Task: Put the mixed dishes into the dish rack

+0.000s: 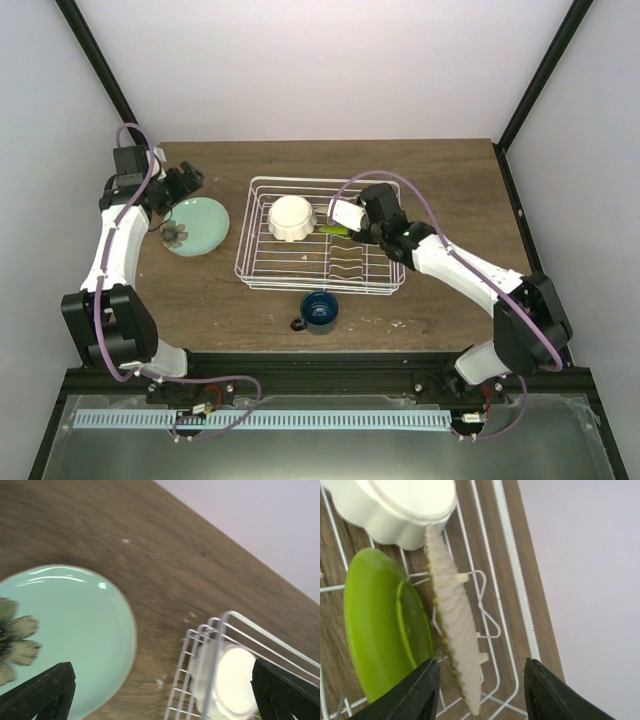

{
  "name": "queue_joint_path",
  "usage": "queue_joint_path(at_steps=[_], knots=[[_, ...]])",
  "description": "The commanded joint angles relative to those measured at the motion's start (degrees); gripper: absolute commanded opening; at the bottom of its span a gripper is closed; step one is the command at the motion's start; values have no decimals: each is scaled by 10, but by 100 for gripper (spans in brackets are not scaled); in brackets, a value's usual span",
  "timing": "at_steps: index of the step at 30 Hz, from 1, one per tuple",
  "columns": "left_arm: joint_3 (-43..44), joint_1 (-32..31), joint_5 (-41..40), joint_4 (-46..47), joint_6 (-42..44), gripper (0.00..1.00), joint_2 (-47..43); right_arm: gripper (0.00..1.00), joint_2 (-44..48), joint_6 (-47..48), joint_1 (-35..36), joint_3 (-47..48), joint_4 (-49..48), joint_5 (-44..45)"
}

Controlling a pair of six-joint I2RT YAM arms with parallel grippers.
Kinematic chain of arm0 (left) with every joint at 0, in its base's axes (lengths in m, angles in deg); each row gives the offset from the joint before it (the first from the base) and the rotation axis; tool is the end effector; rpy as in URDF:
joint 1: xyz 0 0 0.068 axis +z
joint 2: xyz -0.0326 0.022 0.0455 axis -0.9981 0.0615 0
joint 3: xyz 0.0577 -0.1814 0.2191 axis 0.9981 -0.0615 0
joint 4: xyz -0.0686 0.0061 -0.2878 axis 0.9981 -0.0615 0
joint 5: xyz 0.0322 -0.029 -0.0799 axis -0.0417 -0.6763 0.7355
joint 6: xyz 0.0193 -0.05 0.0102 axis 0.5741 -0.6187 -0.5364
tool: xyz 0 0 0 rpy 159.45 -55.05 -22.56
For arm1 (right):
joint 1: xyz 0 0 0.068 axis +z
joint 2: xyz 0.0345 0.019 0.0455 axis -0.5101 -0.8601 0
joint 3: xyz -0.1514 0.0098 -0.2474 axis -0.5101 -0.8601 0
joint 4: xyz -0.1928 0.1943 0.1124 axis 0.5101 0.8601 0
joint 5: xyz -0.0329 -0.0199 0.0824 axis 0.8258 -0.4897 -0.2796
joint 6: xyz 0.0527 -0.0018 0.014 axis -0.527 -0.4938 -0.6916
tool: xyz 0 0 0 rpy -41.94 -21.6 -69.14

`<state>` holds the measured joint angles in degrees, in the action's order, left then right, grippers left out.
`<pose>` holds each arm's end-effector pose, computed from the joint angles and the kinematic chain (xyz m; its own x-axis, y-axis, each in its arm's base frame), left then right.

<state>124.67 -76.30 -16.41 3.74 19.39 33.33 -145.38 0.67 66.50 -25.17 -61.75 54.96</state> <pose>0.3563 0.0505 0.3300 -0.6459 -0.4976 -0.5790 -0.1758 0.8350 -0.5215 0.2964 0.2053 0.2634 0.0893 -0.9160 -0.3912 -0.6394 0.2484 -0.7276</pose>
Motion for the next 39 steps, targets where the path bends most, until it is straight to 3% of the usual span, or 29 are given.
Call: queue_joint_path(at_steps=[1,9,14,24,39], knots=[[25,17,-118,-75,10,97,18,49,34,-98,5,72,39,7],[-6,128,-116,-94,-27,98,37,59,4,-298,1,161,36,-32],[-29,142,-97,-87,-24,97,55,61,-63,-399,-9,260,102,-111],[-117,143,-31,16,-58,95,95,59,-97,-460,-37,312,128,-195],[-195,143,24,164,-111,87,162,53,-96,-466,-43,311,145,-202]])
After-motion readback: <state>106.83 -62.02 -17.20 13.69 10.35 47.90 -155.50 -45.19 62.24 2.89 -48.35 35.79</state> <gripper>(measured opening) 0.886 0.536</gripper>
